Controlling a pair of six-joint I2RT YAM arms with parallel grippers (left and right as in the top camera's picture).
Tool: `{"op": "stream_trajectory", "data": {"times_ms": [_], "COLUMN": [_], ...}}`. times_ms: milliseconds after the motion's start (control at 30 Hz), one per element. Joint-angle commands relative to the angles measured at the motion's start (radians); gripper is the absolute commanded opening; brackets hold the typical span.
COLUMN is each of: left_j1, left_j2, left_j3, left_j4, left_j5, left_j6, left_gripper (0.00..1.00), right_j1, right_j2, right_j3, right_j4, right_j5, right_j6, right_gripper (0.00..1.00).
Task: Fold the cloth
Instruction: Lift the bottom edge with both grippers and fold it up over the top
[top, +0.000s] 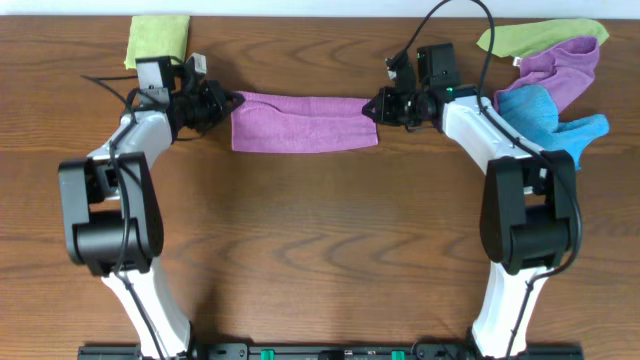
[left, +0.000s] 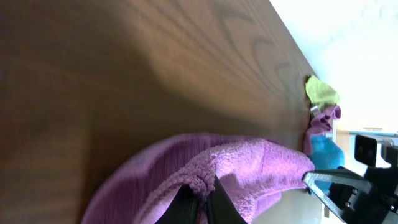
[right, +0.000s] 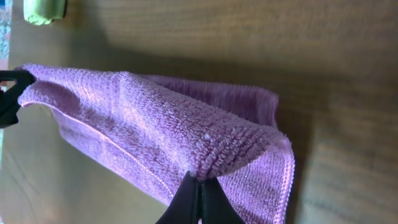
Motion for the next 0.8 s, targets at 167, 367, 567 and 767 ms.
{"op": "stream_trajectory", "data": {"times_ms": [167, 367, 567, 767], "left_j1": [0.000, 0.003, 0.003, 0.005], "left_j2": [0.076, 0.076, 0.064, 0.062], "left_j3": [0.095, 0.095, 0.095, 0.095], "left_j4": [-0.055, -0.195, -0.274, -0.292], "left_j5": [0.058, 0.113, 0.107, 0.094], "left_j6": [-0.011, 0.052, 0.113, 0.130], "left_gripper": [0.06, 0.06, 0.06, 0.06], "right_j1": [0.005, 0.004, 0.000, 0.000], "right_j2": [0.024, 0.024, 0.024, 0.024], "right_j3": [0.062, 0.062, 0.062, 0.062], "right_j4": [-0.039, -0.177, -0.244, -0.245], "right_j5": [0.011, -0.036, -0.035, -0.031], "right_j6": [0.014, 0.009, -0.015, -0.022], "right_gripper": [0.02, 0.02, 0.01, 0.02]}}
